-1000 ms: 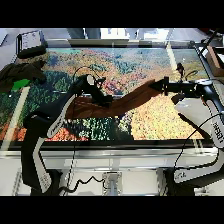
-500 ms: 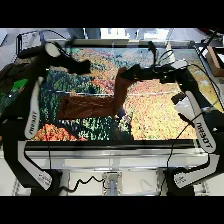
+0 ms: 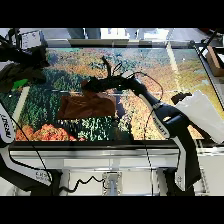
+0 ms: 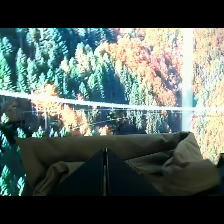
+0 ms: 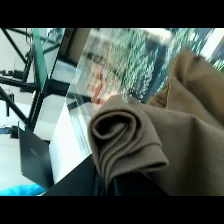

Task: Fold the shirts.

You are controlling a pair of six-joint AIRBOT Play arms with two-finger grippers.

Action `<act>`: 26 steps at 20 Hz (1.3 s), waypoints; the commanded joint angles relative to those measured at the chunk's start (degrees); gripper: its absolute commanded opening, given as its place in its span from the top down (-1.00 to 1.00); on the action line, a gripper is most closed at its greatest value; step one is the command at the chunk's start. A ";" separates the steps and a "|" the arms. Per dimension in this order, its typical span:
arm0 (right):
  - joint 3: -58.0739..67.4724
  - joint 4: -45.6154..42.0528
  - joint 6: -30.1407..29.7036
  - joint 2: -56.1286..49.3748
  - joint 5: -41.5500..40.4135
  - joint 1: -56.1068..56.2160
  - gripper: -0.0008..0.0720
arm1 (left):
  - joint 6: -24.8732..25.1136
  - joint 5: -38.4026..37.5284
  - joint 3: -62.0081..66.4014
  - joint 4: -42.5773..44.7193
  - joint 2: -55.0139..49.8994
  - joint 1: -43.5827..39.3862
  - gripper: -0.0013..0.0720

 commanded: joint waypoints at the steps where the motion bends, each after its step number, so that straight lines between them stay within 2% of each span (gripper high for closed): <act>1: 4.68 5.60 0.81 -7.69 -1.33 3.41 0.91 | 0.31 -0.74 -0.04 -0.50 0.31 1.70 0.92; 3: 4.68 7.56 -0.26 -9.33 -1.44 4.57 0.90 | 0.50 -0.81 -0.04 -1.05 0.31 1.70 0.92; 4: 4.68 10.29 -1.77 -9.64 -0.04 5.01 0.58 | 0.57 -0.79 -0.04 -1.33 0.31 1.70 0.93; 5: 4.74 14.12 -4.15 -9.62 1.84 5.22 -0.13 | 0.57 -0.81 -0.04 -1.51 0.31 1.70 0.92; 7: 5.55 21.24 -9.44 -9.35 4.31 5.20 -0.18 | 0.55 -0.94 -0.04 -1.53 0.31 1.70 0.92; 9: 5.79 20.33 -9.49 -8.26 4.07 3.96 -0.18 | 0.52 -1.33 -0.04 -1.55 0.31 1.70 0.93; 12: 5.77 10.12 -3.74 -6.43 6.36 0.15 -0.17 | 0.55 -1.81 -0.04 -2.47 0.31 1.70 0.92; 16: 5.70 -16.33 11.28 -3.06 15.04 -8.17 -0.17 | 0.61 -1.92 -0.24 -4.63 0.31 1.68 0.92; 18: 5.20 -25.27 16.52 -2.19 20.90 -11.96 -0.17 | 1.18 -2.21 -1.66 -5.97 0.31 1.68 0.92; 21: 3.48 -28.15 18.10 -2.21 26.51 -15.04 -0.20 | 2.10 -3.74 -4.24 -6.21 0.28 1.33 0.92; 26: -1.60 -29.70 18.14 -2.47 26.08 -15.08 -0.22 | 2.91 -4.22 -4.68 -6.32 0.28 0.42 0.93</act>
